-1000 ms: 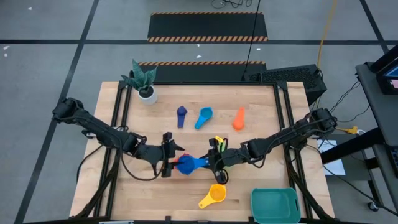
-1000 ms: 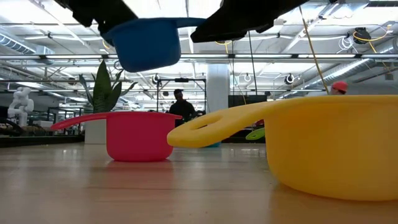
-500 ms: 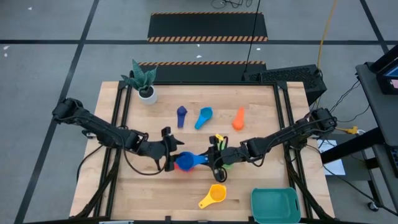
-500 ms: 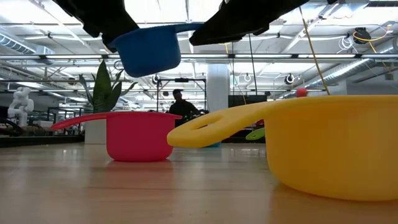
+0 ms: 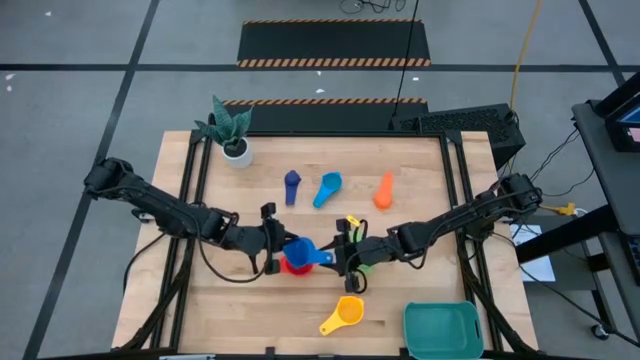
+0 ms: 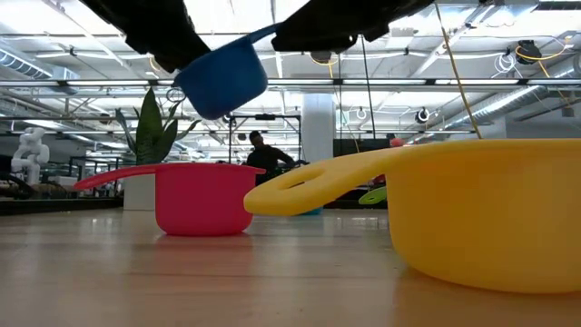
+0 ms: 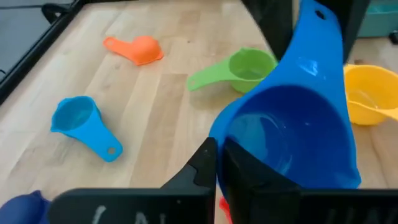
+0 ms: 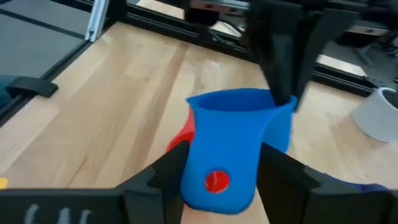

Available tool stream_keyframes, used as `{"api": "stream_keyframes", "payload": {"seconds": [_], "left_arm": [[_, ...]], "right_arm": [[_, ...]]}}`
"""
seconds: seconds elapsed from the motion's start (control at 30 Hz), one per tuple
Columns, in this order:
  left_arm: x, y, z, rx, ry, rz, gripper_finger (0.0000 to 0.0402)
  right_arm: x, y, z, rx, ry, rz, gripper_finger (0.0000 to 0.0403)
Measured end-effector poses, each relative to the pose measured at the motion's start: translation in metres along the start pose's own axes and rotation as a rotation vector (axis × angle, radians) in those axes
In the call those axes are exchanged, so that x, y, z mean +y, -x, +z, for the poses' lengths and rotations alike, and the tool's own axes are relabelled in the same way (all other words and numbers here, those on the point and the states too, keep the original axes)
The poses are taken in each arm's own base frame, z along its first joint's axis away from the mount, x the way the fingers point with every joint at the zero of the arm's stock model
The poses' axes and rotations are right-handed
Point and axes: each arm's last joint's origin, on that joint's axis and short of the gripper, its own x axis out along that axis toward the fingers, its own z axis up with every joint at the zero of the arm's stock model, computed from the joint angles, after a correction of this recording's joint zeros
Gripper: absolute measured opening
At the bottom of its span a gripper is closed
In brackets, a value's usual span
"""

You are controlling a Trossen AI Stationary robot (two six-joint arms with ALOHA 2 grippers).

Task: Nest measuring cups in basket
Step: Stack the blue measuring cup on top of the red measuring cup

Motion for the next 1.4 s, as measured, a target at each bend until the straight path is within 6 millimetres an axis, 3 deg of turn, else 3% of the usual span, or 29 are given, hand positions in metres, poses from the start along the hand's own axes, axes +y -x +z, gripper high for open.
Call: {"api": "stream_keyframes", "payload": {"seconds": [0.3, 0.43, 0.57, 0.73, 0.9, 1.07, 1.4], "left_arm": [[0.005, 0.042, 0.014, -0.132, 0.073, 0.079, 0.0008], [0.002, 0.062, 0.014, -0.201, 0.076, 0.223, 0.0007], [-0.006, 0.072, 0.013, -0.289, 0.100, 0.439, 0.0007], [-0.023, 0.056, 0.010, -0.334, 0.064, 0.638, 0.0007], [-0.039, 0.034, 0.018, -0.361, 0.008, 0.746, 0.0007], [-0.050, 0.022, 0.025, -0.381, -0.007, 0.796, 0.0007], [-0.045, -0.010, 0.019, -0.341, -0.043, 0.862, 0.0007]], "right_arm": [[-0.007, 0.041, 0.019, -0.003, -0.148, -0.159, 0.0214], [-0.009, 0.055, 0.025, -0.030, -0.211, -0.256, 0.0225], [-0.010, 0.057, 0.030, -0.093, -0.311, -0.365, 0.0225], [-0.007, 0.040, 0.035, -0.215, -0.350, -0.382, 0.0223], [-0.001, 0.018, 0.034, -0.310, -0.310, -0.396, 0.0222], [0.000, 0.006, 0.027, -0.312, -0.277, -0.522, 0.0222], [0.001, 0.000, 0.024, -0.317, -0.250, -0.600, 0.0222]]}}
